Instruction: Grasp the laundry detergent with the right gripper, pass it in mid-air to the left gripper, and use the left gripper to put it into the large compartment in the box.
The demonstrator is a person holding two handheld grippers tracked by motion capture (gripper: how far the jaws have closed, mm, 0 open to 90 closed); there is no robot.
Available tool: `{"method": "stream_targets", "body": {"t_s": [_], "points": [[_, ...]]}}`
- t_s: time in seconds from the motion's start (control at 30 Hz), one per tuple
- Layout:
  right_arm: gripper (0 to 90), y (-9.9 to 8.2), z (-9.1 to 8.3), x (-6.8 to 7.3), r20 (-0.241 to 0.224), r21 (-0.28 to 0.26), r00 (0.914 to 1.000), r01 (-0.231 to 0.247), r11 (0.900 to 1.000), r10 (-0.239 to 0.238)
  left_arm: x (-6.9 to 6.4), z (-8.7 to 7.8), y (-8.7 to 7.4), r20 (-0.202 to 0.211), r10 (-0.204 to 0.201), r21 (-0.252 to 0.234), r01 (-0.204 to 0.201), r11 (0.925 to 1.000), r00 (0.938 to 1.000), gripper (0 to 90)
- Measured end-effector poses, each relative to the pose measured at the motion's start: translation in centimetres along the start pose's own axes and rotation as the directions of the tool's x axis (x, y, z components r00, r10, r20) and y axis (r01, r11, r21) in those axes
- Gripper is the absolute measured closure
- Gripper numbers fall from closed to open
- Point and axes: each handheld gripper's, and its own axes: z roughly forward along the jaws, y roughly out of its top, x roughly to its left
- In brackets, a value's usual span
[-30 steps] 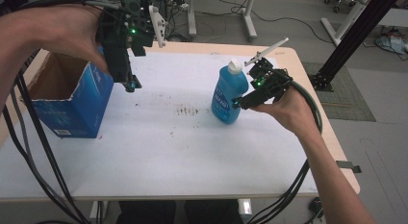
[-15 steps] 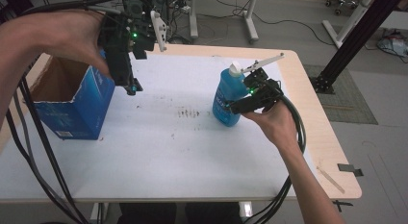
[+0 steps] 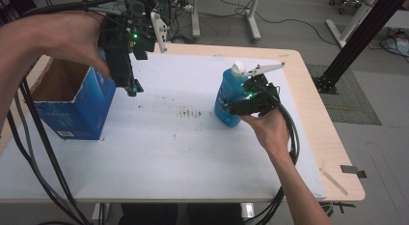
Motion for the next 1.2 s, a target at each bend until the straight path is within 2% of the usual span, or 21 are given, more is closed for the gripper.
{"method": "stream_targets", "body": {"t_s": [0.33,0.8,0.87,1.2], "points": [[13.1,-0.4,0.8,0.4,0.036,-0.024,0.9993,-0.009,0.9997,0.009,-0.1,-0.1,-0.2,-0.001,-0.004,-0.004,0.004,1.0000,1.0000,16.6],[13.5,-0.6,1.0,0.5,0.055,-0.053,0.9981,-0.027,0.9982,0.030,-0.2,-0.1,-0.4,-0.001,-0.003,-0.007,0.003,1.0000,1.0000,16.6],[17.5,-0.6,1.0,0.4,0.048,-0.059,0.9984,-0.029,0.9978,0.032,-0.2,-0.1,-0.5,0.000,-0.002,-0.006,0.002,1.0000,1.0000,16.6],[17.9,-0.6,1.1,0.4,0.041,-0.063,0.9983,-0.038,0.9973,0.041,-0.2,0.1,-0.5,0.002,-0.004,-0.005,0.004,1.0000,1.0000,16.6]]}}
